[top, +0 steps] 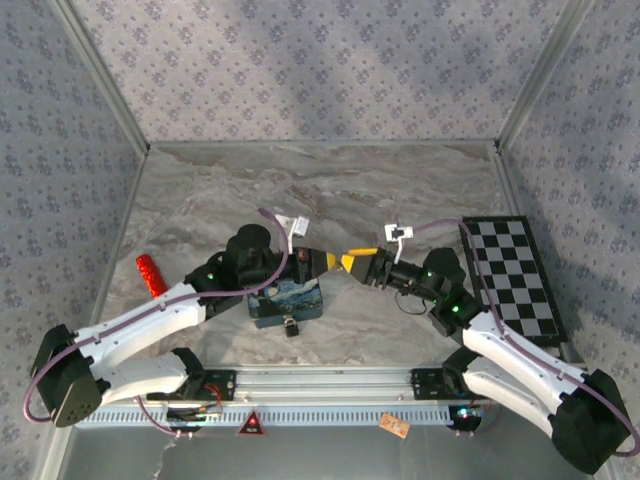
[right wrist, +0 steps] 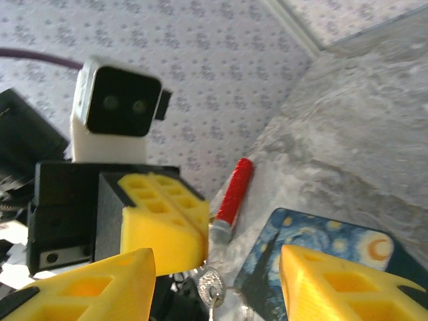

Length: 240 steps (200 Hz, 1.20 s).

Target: Unlock the padlock with the key

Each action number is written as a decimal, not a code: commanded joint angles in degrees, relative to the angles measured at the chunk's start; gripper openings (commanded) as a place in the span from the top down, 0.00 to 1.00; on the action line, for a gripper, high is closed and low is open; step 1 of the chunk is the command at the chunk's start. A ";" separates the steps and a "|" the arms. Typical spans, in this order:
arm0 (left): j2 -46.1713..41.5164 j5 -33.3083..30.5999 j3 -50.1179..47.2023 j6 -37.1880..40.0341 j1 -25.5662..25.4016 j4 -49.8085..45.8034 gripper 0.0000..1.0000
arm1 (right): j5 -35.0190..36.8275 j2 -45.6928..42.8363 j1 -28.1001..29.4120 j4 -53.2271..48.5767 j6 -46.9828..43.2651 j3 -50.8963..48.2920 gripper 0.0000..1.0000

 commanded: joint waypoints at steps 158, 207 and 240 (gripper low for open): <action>-5.04 3.90 -1.70 0.57 -0.43 12.90 1.00 | -6.13 1.93 1.91 14.25 6.21 1.54 0.77; -5.13 3.51 -3.04 0.15 -0.43 14.81 1.00 | -6.02 2.55 2.84 13.87 6.61 2.46 0.87; -5.57 2.22 -3.60 1.04 -0.57 15.06 1.00 | -5.50 2.64 3.06 13.00 6.73 2.71 1.00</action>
